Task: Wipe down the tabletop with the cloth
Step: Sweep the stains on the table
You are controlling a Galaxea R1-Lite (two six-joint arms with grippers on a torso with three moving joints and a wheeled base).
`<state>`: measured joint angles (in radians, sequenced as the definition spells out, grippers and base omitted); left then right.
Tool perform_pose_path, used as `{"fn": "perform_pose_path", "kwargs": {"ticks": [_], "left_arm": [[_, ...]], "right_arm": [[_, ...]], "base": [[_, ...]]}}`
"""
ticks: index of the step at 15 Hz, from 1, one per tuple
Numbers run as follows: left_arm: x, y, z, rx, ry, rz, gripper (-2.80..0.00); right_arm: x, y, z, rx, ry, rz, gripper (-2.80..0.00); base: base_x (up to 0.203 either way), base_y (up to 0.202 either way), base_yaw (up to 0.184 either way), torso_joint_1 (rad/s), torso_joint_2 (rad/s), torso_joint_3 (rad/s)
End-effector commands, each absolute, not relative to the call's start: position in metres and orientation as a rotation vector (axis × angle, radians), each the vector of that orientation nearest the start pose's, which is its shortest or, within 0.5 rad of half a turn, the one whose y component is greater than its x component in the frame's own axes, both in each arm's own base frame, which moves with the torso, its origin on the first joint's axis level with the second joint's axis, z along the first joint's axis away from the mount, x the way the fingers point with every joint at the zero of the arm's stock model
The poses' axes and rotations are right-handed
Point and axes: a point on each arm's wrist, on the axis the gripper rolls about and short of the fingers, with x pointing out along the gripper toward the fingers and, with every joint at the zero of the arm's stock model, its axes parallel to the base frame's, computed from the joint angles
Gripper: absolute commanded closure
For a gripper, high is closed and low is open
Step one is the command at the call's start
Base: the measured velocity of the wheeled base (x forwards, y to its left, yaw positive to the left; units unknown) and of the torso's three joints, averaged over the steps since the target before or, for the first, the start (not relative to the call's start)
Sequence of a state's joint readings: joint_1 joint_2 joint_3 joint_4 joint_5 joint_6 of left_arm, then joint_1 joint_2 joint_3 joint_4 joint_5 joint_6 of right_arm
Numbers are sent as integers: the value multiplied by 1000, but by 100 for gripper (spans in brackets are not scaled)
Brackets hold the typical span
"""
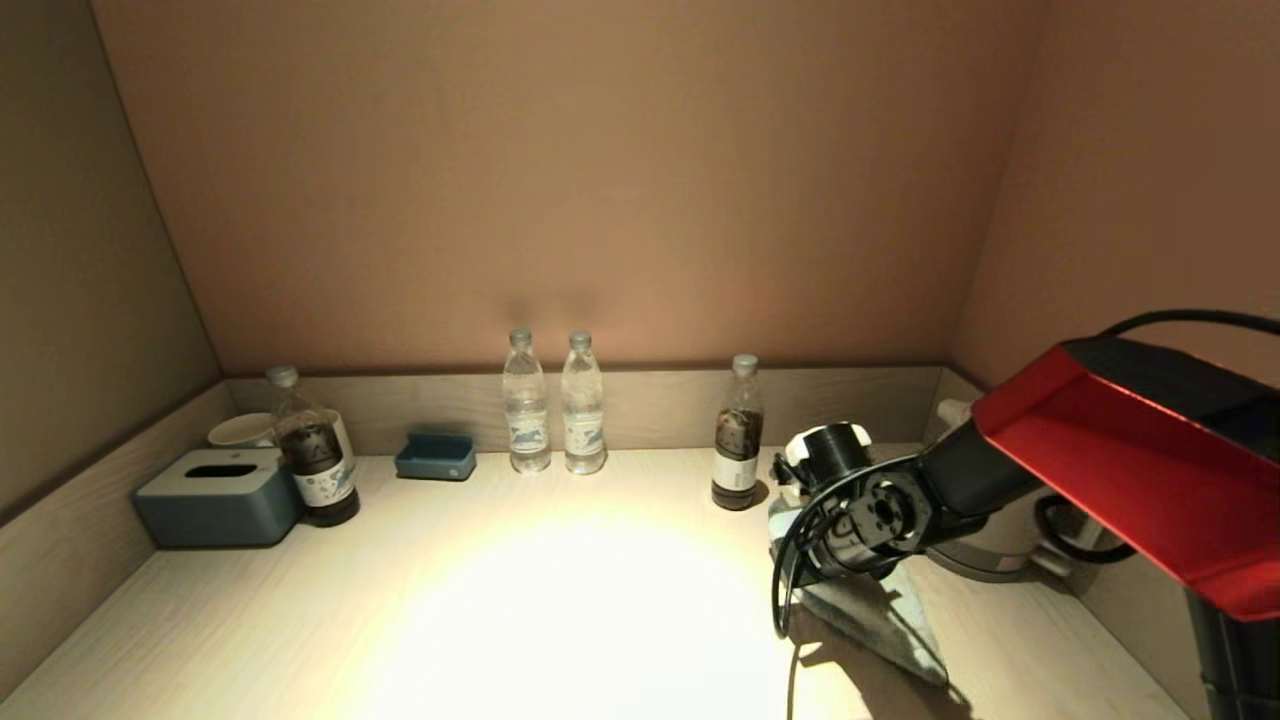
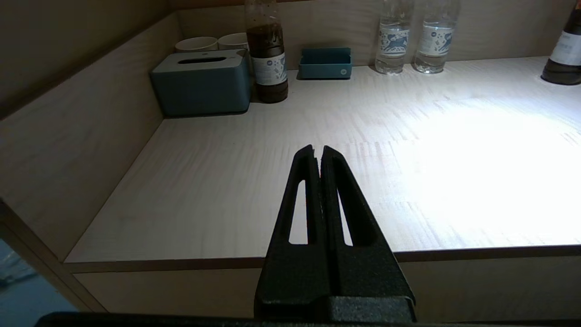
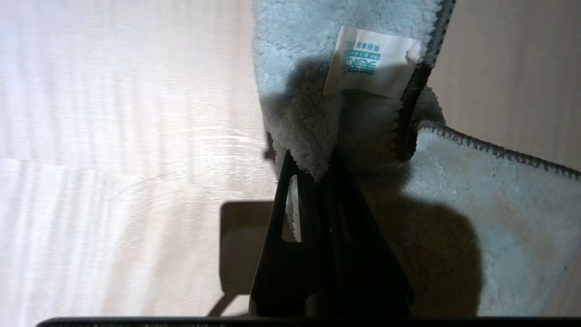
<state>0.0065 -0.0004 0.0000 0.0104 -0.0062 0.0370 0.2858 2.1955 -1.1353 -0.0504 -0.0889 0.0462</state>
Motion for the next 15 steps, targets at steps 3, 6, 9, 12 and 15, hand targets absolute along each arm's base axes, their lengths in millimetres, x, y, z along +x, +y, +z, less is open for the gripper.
{"fn": "perform_pose_path", "kwargs": {"ticks": [3, 6, 9, 12, 15], "left_arm": [[-23, 0, 74, 37, 11, 0, 0], [-23, 0, 74, 36, 11, 0, 0], [-23, 0, 74, 37, 11, 0, 0], [-23, 0, 74, 37, 11, 0, 0], [-23, 0, 74, 37, 11, 0, 0]], "right_arm": [[353, 127, 46, -147, 995, 199, 0], [324, 138, 61, -168, 990, 246, 0], [280, 135, 74, -196, 1005, 284, 0], [266, 111, 75, -183, 1029, 234, 0], [268, 74, 78, -148, 1035, 138, 0]], "base": [[0, 0, 0, 0, 0, 0], [0, 0, 0, 0, 0, 0], [0, 0, 0, 0, 0, 0], [0, 0, 0, 0, 0, 0], [0, 0, 0, 0, 0, 0]]}}
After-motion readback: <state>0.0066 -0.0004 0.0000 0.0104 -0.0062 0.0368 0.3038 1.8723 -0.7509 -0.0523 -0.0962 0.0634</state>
